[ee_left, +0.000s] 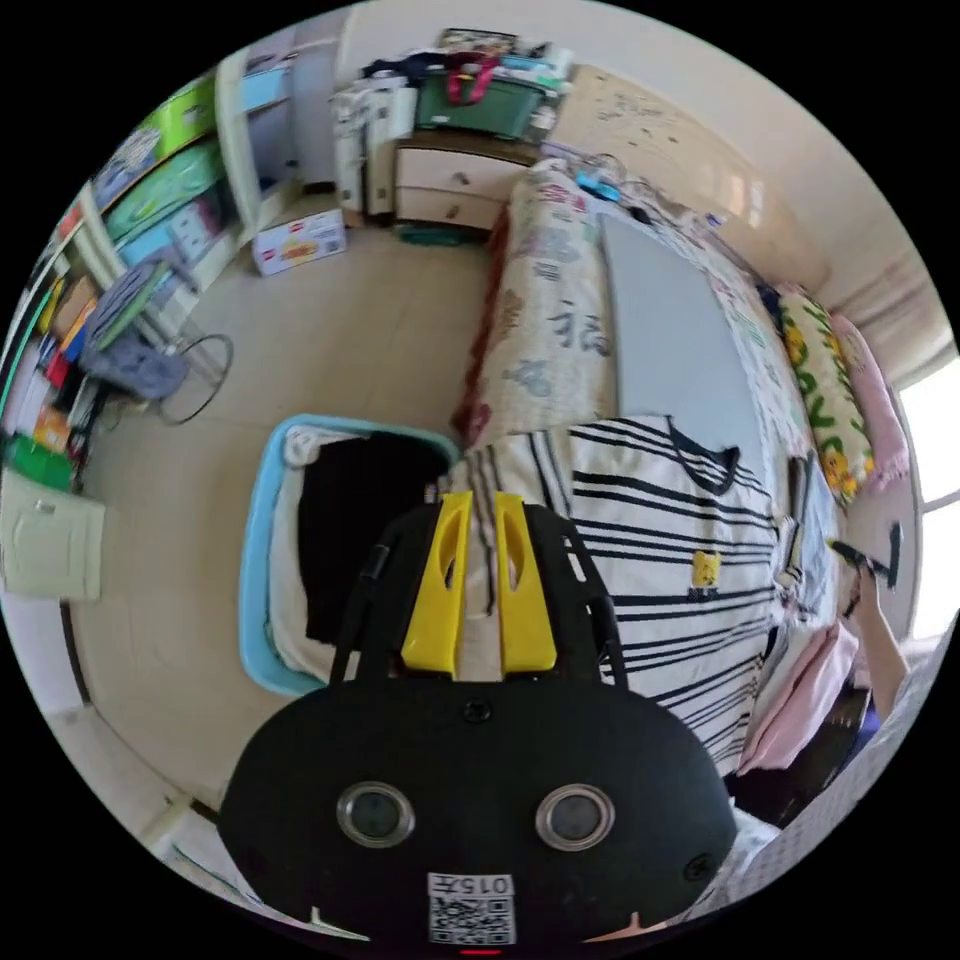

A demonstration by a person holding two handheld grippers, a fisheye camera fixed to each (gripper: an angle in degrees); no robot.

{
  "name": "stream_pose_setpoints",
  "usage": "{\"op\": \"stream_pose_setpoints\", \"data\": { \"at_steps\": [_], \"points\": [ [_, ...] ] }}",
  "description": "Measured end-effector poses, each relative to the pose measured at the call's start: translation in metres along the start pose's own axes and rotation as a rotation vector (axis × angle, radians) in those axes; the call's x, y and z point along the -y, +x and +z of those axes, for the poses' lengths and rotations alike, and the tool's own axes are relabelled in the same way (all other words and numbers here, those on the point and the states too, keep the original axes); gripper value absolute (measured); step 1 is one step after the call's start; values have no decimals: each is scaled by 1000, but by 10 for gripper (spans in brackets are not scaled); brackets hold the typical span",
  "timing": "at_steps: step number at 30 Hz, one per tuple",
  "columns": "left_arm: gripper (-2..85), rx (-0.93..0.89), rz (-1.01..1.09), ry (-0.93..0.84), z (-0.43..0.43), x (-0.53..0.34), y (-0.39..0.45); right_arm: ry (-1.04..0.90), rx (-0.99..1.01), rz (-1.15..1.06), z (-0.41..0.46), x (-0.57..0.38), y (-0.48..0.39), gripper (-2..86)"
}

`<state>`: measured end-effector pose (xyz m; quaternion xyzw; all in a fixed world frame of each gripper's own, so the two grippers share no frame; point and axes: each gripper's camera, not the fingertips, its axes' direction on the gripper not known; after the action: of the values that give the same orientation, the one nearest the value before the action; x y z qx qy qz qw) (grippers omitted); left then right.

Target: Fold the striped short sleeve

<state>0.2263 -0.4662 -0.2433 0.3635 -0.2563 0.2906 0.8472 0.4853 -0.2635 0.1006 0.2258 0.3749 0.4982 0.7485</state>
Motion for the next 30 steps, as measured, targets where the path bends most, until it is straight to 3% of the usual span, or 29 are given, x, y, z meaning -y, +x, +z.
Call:
{"op": "stream_pose_setpoints", "data": {
  "at_steps": [3,7,14,20,25,30],
  "points": [
    [23,-119,145,-43,64,38,42,13,81,-134,49,29,-66,16],
    [4,-132,254,-101,141,74,76,-31,40,-199,112,56,-113,-2],
    [-7,-53,278,-137,206,94,71,-115,-99,-186,182,55,-120,-6],
    [-6,37,345,-149,250,98,59,-77,-44,-148,208,35,-101,-3],
    [8,34,376,-142,258,92,59,91,139,8,147,-48,-43,35],
    [40,-100,655,-114,255,78,135,186,-14,237,105,-187,47,68]
  ]
}}
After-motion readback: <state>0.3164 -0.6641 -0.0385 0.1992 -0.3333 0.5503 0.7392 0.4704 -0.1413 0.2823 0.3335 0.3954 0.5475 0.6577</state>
